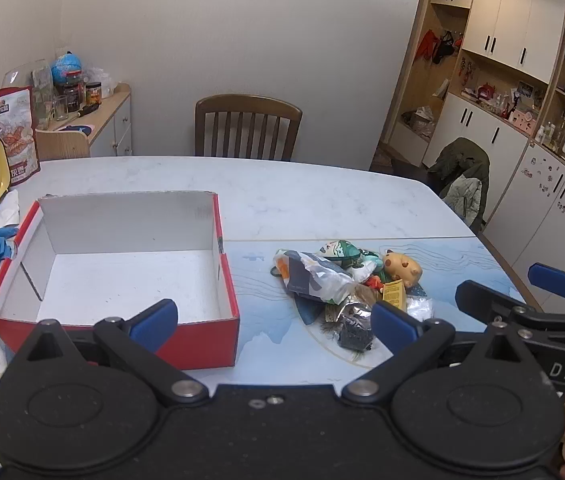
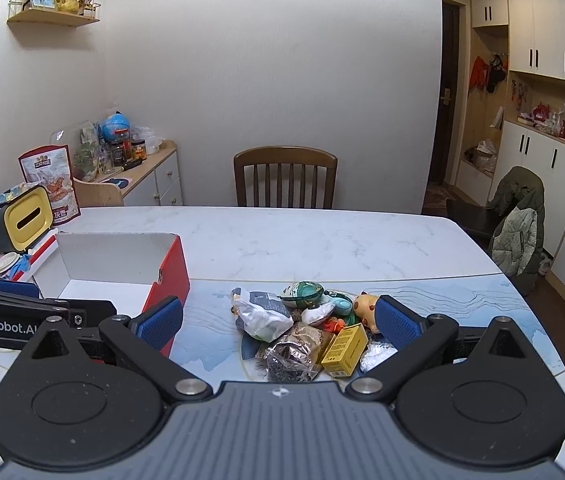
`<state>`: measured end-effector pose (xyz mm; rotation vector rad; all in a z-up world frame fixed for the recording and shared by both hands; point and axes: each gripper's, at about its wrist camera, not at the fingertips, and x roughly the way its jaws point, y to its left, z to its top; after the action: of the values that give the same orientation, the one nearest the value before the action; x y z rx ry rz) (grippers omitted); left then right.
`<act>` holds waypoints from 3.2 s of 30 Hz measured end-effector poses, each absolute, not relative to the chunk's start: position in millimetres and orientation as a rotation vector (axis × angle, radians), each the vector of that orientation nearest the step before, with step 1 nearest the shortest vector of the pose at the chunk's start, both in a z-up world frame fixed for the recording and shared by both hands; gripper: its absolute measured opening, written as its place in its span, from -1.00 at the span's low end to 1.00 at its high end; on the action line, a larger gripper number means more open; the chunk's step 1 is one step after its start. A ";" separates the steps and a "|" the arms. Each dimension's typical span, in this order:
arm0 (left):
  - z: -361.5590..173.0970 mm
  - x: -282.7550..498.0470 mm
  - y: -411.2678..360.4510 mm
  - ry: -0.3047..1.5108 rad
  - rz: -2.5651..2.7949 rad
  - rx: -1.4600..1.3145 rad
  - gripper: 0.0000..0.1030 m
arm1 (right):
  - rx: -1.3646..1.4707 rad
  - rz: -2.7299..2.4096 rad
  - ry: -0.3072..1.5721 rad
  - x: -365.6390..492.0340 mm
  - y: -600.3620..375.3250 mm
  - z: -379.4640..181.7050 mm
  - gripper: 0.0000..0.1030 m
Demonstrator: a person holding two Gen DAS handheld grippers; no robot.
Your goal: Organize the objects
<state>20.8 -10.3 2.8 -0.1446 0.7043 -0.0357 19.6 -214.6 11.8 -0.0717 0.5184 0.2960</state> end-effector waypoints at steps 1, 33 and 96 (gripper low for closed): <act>2.2 22.3 -11.5 0.707 -0.035 -0.144 0.99 | -0.072 0.298 0.521 21.1 -215.4 11.4 0.99; -41.6 132.9 -61.2 0.813 0.045 -0.155 0.99 | -0.193 0.424 0.565 143.5 -311.2 -40.0 0.99; -53.5 184.6 -49.3 0.936 0.034 -0.337 -0.32 | -0.127 0.557 0.788 244.1 -305.7 -74.8 -0.23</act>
<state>184.6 -49.3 -53.5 -0.3367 0.9360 0.0337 244.1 -305.7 -74.8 -0.1271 0.7879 0.5570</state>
